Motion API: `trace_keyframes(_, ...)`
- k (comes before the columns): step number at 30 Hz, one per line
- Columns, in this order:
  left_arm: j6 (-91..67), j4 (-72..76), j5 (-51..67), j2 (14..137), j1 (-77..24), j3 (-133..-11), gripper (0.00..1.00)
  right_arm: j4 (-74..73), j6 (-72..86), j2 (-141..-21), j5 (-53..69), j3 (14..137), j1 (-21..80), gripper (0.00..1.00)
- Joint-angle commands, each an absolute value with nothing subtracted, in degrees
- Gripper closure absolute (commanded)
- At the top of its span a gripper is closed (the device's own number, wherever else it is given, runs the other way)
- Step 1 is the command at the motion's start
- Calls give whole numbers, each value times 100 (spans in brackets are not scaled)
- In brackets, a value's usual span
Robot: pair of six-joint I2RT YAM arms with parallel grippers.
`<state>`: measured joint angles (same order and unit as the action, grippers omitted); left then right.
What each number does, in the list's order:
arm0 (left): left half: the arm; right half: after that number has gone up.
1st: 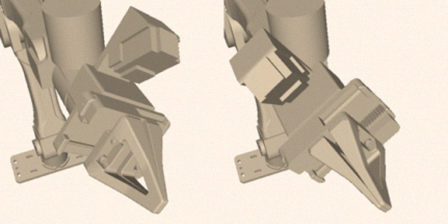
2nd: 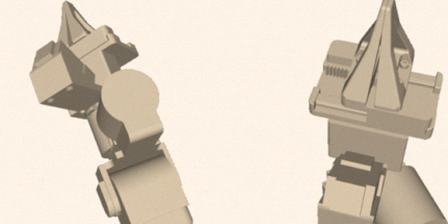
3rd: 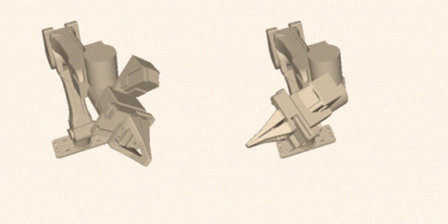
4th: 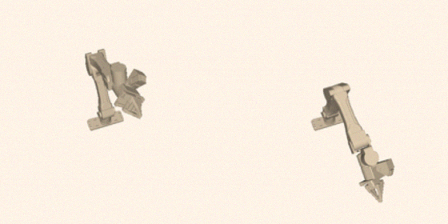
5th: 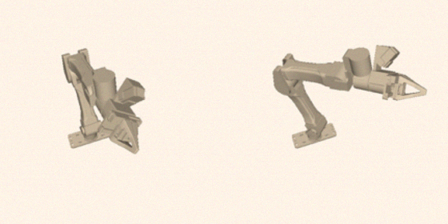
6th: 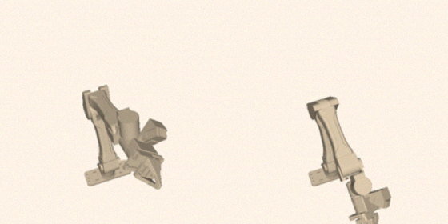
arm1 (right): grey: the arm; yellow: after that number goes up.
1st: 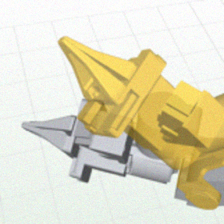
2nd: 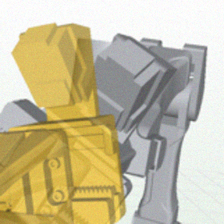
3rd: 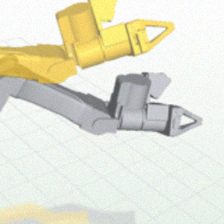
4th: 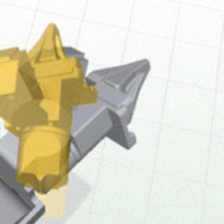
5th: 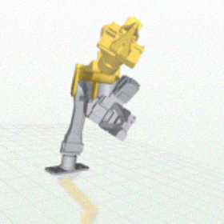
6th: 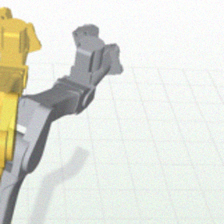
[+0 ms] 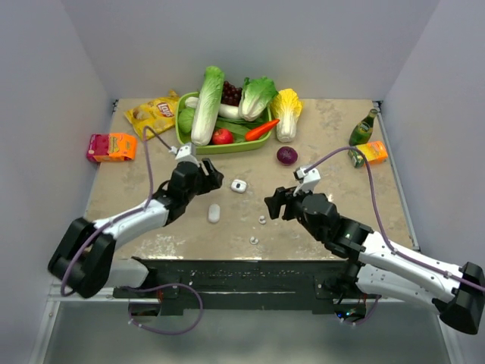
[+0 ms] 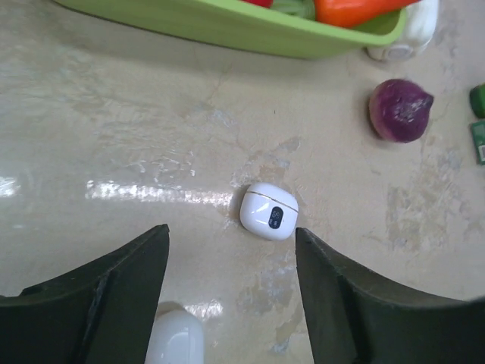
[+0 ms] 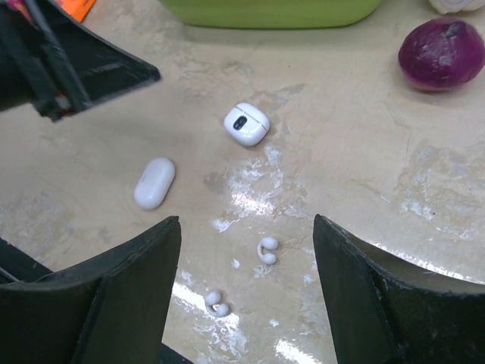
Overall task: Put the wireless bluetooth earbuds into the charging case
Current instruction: Place the charging case at the center of the board.
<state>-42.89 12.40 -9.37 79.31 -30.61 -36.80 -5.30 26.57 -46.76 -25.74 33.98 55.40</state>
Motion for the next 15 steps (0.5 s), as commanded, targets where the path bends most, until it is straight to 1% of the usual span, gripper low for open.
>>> trace_keyframes(1, -4526, 879, -1653, 6465, -3076, -2728, 31, -27, 2716, -4886, -2233, 3199, 5537, 27)
trace_keyframes(2, -4500, 862, -1626, 6234, -3094, -2568, 35, -26, 2716, -4922, -2198, 3182, 5546, 28)
trace_keyframes(3, -4509, 792, -1617, 6031, -3102, -2427, 42, -26, 2751, -4939, -2128, 3121, 5537, 28)
trace_keyframes(4, -4535, 704, -1591, 5664, -3120, -2200, 47, 113, 2742, -4931, -2092, 3085, 5546, 29)
trace_keyframes(5, -4561, 564, -1565, 5504, -3138, -2075, 64, 149, 2760, -4948, -2074, 3007, 5546, 29)
trace_keyframes(6, -4649, 545, -1564, 5371, -3138, -1944, 76, 263, 2777, -4957, -2048, 2971, 5546, 30)
trace_keyframes(7, -4693, 545, -1591, 5170, -3155, -1707, 83, 316, 2777, -4983, -1961, 2945, 5537, 32)
trace_keyframes(8, -4763, 554, -1634, 5116, -3173, -1601, 97, 369, 2786, -5036, -1908, 2927, 5537, 33)
trace_keyframes(9, -4842, 580, -1661, 5098, -3173, -1504, 100, 456, 2812, -5158, -1855, 2927, 5546, 34)
trace_keyframes(12, -4948, 624, -1793, 5386, -3182, -1345, 100, 518, 2821, -5404, -1618, 2997, 5546, 37)
trace_keyframes(15, -5027, 860, -1679, 5966, -3182, -1283, 100, 484, 2856, -5449, -1503, 3023, 5563, 38)
